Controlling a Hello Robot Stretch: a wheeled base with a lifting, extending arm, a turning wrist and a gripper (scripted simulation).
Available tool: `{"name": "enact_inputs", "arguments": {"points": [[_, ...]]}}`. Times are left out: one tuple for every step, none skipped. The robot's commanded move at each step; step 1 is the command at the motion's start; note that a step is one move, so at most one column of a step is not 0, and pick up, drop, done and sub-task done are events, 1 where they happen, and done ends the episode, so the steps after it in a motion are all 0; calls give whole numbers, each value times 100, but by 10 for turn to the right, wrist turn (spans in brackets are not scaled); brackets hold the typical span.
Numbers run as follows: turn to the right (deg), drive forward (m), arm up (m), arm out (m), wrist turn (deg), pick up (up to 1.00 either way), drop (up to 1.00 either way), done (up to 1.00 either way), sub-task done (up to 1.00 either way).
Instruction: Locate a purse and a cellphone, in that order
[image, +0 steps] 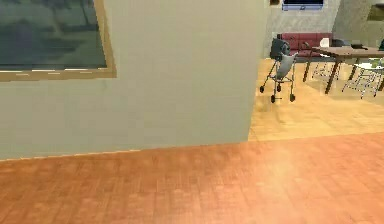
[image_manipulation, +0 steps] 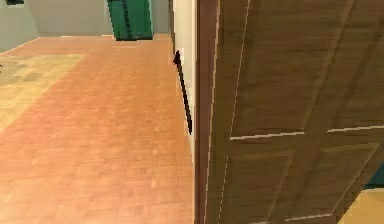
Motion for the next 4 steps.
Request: {"name": "enact_inputs", "arguments": {"points": [[450, 0, 0, 0, 0, 0, 0, 0, 0], [90, 0, 0, 0, 0, 0, 0, 0, 0], [0, 50, 0, 0, 0, 0, 0, 0, 0], [240, 0, 0, 0, 0, 0, 0, 0, 0]]}}
